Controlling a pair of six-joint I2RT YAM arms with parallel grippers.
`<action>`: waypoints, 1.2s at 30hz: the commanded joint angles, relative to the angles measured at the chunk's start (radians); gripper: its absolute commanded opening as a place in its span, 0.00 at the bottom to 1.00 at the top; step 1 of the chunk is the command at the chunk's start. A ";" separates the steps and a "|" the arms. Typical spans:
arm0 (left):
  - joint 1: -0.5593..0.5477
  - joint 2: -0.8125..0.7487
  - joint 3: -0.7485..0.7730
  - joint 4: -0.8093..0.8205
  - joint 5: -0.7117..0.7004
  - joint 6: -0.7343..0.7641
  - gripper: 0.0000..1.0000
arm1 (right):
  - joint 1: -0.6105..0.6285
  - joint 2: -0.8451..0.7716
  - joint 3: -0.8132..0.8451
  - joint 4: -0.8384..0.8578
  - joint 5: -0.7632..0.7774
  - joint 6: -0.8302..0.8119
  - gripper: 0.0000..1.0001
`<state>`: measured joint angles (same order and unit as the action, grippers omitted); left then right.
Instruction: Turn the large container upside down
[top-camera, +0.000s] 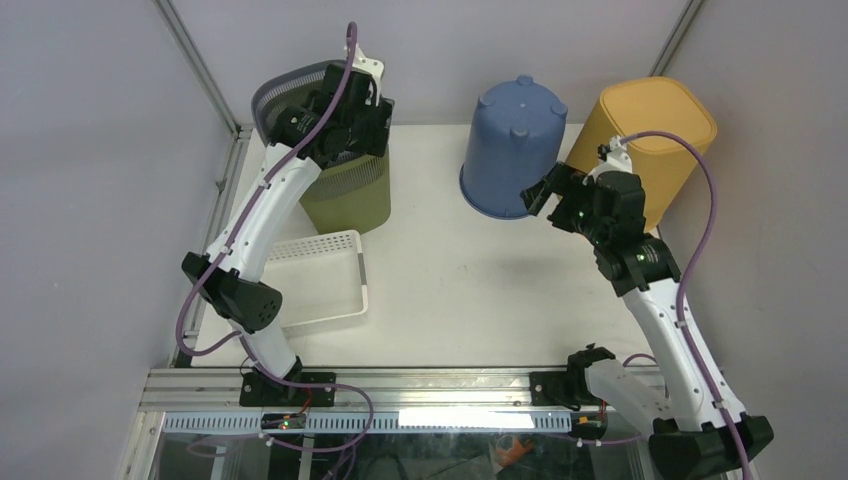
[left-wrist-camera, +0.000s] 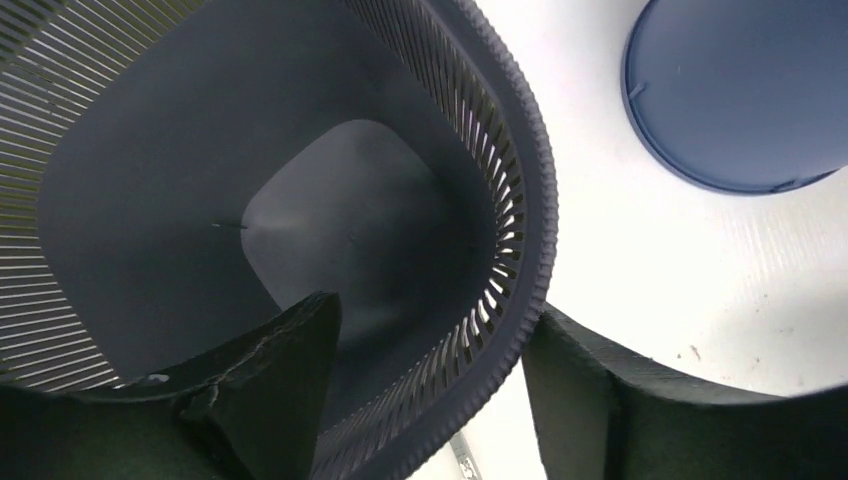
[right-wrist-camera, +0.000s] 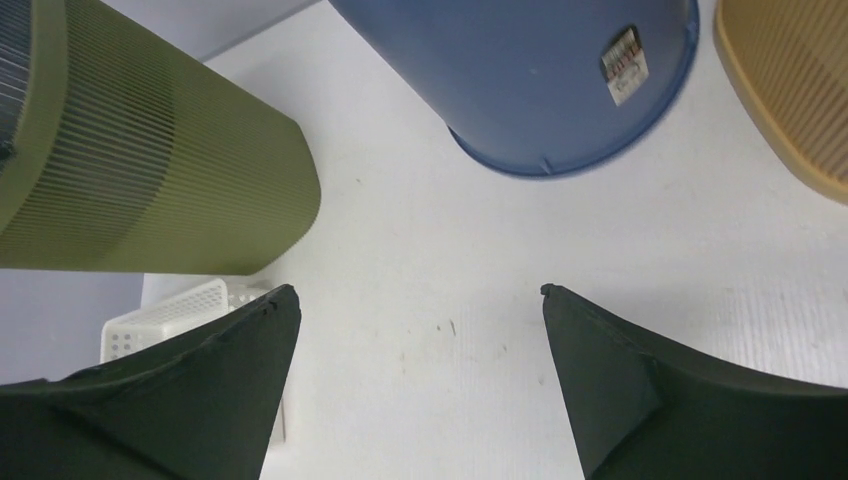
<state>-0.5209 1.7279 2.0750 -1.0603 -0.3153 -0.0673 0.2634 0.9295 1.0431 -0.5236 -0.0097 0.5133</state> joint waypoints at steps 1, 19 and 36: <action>0.015 -0.016 0.020 0.017 -0.008 0.022 0.60 | -0.004 -0.084 -0.006 -0.117 0.053 -0.021 0.96; 0.010 -0.096 0.188 0.071 0.228 -0.046 0.00 | 0.198 0.055 0.175 -0.083 -0.036 0.171 0.91; -0.180 0.016 0.203 0.223 0.301 -0.222 0.00 | 0.511 0.263 0.210 0.261 0.133 0.456 0.89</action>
<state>-0.7086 1.7454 2.2135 -0.9970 -0.0444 -0.2268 0.7471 1.1782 1.2083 -0.4053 0.0505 0.8967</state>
